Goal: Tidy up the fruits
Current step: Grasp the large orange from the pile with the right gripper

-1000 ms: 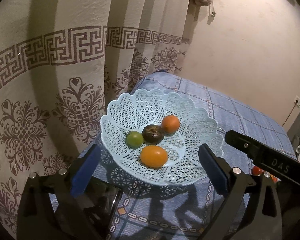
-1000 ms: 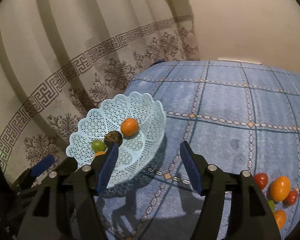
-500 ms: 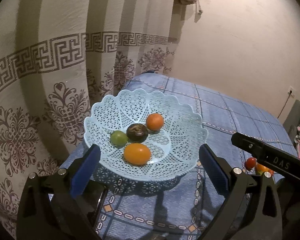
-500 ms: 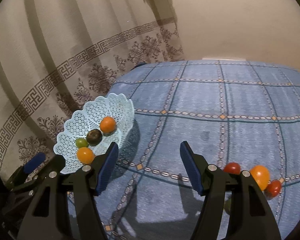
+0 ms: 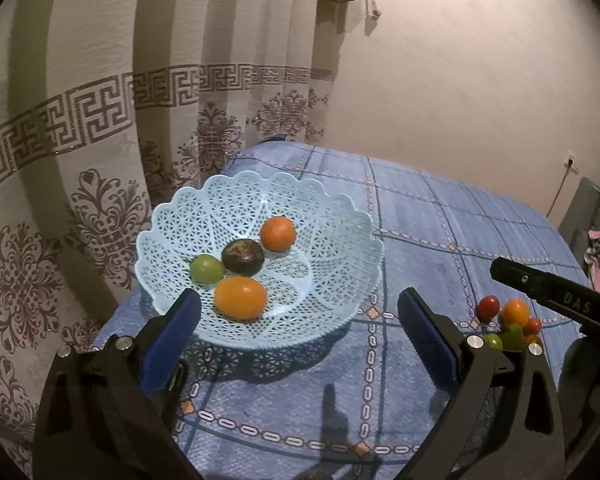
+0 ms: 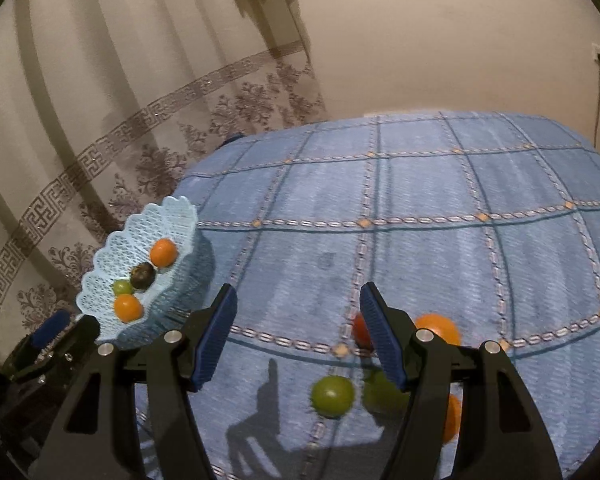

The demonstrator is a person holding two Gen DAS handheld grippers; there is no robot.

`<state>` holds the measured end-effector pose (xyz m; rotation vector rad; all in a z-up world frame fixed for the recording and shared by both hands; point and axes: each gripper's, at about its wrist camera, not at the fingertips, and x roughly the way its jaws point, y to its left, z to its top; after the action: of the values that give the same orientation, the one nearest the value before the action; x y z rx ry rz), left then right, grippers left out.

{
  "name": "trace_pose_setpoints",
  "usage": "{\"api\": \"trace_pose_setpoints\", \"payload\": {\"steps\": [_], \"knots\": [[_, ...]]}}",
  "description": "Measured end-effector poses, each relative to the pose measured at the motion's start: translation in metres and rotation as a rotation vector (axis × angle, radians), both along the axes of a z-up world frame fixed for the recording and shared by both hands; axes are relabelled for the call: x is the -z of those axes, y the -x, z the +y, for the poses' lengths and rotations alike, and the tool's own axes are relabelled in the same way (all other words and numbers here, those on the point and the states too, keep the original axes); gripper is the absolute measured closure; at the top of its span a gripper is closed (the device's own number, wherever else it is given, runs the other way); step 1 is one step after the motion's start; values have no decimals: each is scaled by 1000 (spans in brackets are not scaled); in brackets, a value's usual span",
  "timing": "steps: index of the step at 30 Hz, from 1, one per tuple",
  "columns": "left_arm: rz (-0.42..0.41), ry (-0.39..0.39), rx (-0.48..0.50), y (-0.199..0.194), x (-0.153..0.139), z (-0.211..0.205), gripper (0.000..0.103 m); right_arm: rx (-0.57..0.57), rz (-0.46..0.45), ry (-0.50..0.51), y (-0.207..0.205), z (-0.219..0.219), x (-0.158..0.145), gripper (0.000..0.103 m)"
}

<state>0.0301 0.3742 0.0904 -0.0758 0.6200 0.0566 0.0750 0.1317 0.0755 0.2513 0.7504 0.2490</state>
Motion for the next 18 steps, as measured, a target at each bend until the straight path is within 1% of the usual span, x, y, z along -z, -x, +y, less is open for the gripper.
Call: {"api": "trace_pose_setpoints", "payload": {"steps": [10,13,18], "knots": [[24,-28,51,0,6,-23,3,83,39,11,4,-44,18,38],[37,-27,58,-2,10,-27,3,116,60,-2,2,-60,24,38],[47,-38,82,-4,12,-39,3,129,69,-2,1,-72,29,38]]}}
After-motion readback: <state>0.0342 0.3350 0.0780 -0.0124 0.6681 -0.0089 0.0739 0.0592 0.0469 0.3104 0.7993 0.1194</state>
